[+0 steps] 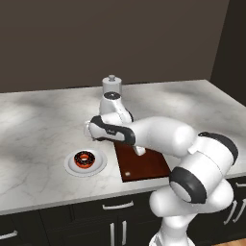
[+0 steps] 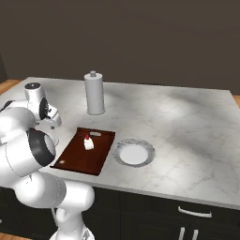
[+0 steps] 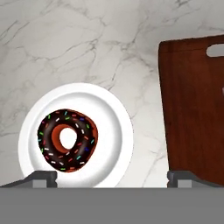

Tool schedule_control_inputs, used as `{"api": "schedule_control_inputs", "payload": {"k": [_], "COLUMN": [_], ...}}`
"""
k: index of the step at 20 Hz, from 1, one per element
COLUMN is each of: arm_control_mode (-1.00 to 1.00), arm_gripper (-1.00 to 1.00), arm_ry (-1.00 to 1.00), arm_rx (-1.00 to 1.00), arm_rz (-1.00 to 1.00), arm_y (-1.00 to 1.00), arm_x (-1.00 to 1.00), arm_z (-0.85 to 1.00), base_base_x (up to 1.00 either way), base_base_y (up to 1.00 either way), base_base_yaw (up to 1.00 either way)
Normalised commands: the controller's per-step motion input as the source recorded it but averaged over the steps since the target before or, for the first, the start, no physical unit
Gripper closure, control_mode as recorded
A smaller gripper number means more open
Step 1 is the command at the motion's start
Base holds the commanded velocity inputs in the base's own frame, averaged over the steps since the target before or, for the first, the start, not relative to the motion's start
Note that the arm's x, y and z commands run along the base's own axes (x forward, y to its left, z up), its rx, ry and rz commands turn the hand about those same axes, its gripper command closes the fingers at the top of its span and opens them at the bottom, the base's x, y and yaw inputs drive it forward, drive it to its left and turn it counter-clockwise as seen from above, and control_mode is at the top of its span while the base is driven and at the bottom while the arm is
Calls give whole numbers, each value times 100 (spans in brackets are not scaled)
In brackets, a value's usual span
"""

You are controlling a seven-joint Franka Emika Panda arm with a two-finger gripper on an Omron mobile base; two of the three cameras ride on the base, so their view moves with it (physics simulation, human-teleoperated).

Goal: Move the dessert items from the plates to the tray.

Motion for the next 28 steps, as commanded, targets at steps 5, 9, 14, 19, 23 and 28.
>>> {"api": "schedule_control_inputs", "payload": {"k": [5,9,14,19,23,28], "arm_control_mode": [-100,-100,-100,-100,-100,-100], "arm_gripper": [-100,-100,-100,-100,-100,-100], "arm_ry": [0,0,0,0,0,0], "arm_rx": [0,-5,-4,0,0,0], "arm_rz": [4,5,2,0,1,0], "arm_y": [24,22,28,21,6,0], "arm_x": [0,0,0,0,0,0], "arm_z": [-4,-2,-7,-22,-23,-16], "base_base_x": [0,0,0,0,0,0], "base_base_y": [0,0,0,0,0,0], "base_base_yaw": [0,0,0,0,0,0]}}
